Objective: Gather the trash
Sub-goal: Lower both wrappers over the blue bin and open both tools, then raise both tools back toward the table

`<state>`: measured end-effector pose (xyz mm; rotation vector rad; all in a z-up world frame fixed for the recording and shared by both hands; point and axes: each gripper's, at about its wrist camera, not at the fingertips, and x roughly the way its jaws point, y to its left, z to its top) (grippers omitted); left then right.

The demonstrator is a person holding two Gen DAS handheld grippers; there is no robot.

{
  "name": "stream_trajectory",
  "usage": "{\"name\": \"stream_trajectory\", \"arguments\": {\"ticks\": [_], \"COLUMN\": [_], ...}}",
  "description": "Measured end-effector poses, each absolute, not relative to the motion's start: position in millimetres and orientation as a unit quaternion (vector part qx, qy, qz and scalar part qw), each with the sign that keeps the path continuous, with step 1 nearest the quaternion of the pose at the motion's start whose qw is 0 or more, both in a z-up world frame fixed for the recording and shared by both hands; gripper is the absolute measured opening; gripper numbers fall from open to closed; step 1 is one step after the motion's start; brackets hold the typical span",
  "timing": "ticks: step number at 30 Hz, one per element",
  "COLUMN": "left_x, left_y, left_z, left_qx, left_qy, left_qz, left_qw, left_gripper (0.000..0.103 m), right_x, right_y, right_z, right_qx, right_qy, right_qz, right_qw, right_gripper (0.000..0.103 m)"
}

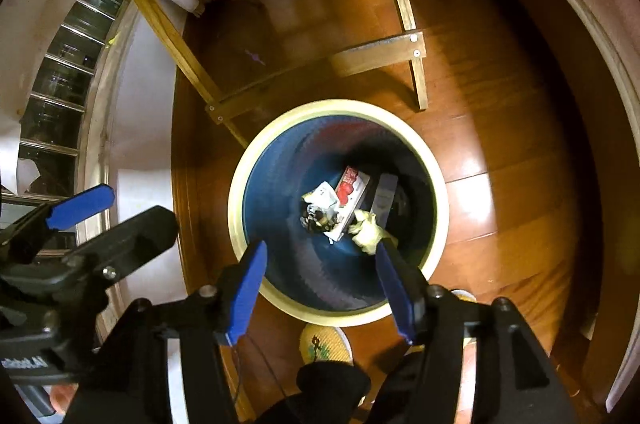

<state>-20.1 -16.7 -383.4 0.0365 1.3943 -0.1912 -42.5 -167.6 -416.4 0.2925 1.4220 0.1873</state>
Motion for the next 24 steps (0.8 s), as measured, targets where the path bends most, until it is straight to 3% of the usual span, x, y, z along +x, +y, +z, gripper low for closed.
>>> {"name": "stream_trajectory", "arguments": {"ticks": [12,24], "left_x": [-15.9,-38.7], "left_y": [-14.6,1.7], "left_z": [-320.7,-168.1], "left_qx": [0.025,0.007], "left_qy": [0.621,0.596], "left_qz": [-0.081,-0.098], "left_qw": [0.779,0.797], "left_gripper": [0.1,0.101], "right_x": [-39.1,-62.8], "right_y": [-171.9,-174.1], "right_z": [-361.1,-224.7], "right_qx": [0.144,0.158], "right_qy": [0.636,0.621], "right_qz": [0.075,0.072], "right_qw": [0.754,0.764], "right_gripper": [0.057,0.057]}}
